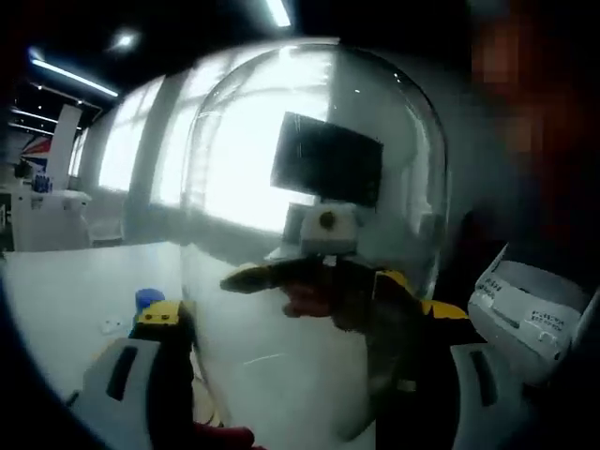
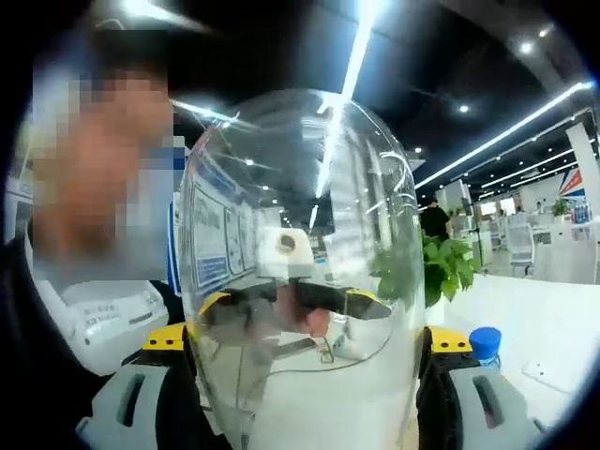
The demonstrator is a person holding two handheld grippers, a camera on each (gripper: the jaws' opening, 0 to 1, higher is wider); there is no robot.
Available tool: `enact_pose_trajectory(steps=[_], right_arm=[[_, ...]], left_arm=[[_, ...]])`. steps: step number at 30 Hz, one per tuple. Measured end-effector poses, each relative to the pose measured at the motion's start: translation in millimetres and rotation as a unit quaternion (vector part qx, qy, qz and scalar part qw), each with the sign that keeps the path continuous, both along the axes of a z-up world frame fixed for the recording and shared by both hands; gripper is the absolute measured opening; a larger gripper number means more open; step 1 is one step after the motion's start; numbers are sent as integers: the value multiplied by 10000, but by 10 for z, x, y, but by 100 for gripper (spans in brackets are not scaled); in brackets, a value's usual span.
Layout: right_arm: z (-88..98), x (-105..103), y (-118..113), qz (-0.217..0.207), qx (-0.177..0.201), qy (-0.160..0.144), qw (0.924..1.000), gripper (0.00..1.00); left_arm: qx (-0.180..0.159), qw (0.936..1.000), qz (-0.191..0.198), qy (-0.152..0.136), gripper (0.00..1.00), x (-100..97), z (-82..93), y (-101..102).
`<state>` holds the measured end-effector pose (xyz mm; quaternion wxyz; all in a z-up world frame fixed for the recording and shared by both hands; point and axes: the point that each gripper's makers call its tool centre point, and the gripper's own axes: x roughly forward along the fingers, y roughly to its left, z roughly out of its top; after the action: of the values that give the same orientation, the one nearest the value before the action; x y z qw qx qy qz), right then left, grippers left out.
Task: Open the cover put in the Mizone put the cover back on
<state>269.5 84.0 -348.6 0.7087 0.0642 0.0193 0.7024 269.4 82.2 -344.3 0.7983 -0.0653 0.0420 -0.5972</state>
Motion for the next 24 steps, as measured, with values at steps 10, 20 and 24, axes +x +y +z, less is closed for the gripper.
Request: enact_pose_trajectory(steps=[10, 20, 24], right_arm=[[468, 145, 13, 146, 95, -392, 9991, 90], [645, 411, 76, 175, 93, -644, 9977, 90], [702, 590, 102, 156, 109, -683, 9975, 90]], left_arm=[[102, 9991, 160, -380, 83, 138, 415, 15], [192, 9976, 201, -639, 84, 437, 607, 66], [164, 9973, 196, -692, 84, 615, 661, 100]])
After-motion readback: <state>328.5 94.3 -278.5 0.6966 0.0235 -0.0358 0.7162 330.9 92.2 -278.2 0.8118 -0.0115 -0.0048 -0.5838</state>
